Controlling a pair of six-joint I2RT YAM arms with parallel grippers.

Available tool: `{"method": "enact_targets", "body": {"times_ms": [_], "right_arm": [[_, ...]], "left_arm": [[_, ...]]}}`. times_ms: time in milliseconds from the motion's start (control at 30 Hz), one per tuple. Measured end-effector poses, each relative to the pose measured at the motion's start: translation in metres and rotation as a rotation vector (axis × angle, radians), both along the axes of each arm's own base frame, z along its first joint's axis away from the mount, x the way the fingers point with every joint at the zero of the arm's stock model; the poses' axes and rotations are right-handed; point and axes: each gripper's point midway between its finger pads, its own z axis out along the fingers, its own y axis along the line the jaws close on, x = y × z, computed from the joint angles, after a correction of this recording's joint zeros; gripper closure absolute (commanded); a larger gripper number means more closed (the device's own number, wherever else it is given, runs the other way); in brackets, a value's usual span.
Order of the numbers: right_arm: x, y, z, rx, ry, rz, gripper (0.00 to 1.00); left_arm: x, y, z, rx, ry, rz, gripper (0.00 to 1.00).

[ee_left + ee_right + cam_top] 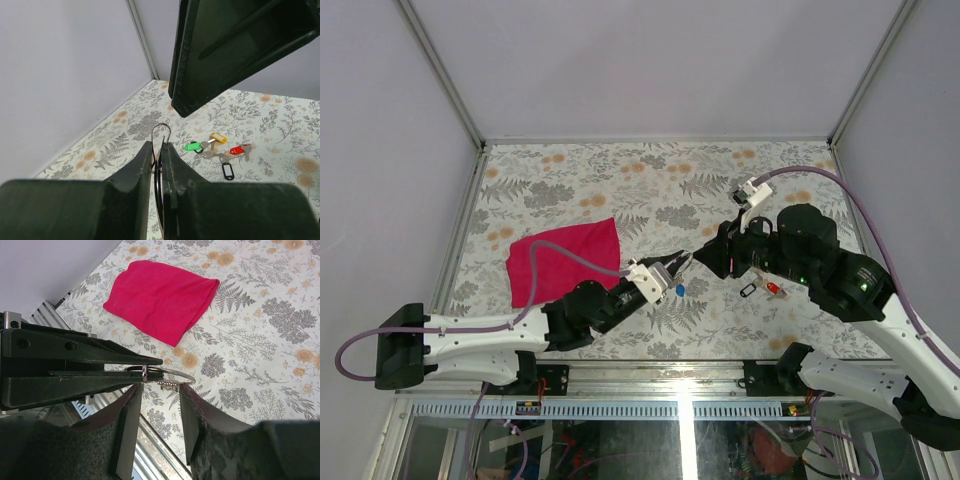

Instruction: Put the keys on the keyring

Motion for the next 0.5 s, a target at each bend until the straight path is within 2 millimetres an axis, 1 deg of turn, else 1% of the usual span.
{"method": "enact_targets", "body": {"times_ms": [133,300,500], "right_arm": [[0.001,0.003,-0.004,-0.002,0.005,0.003,0.57],[0.004,0.007,-0.003,0.014,0.000,0.005,0.58],[0.006,0.014,-0.006,0.014,0.015,0.020,0.63]], "left_arm": [[0.001,0.000,-0.003,0.000,0.020,0.005,1.00],[0.002,-0.002,-0.005,0.001,0.043,0.007,1.00],[0.002,-0.003,-0.003,-0.008,0.051,0.007,1.00]]}}
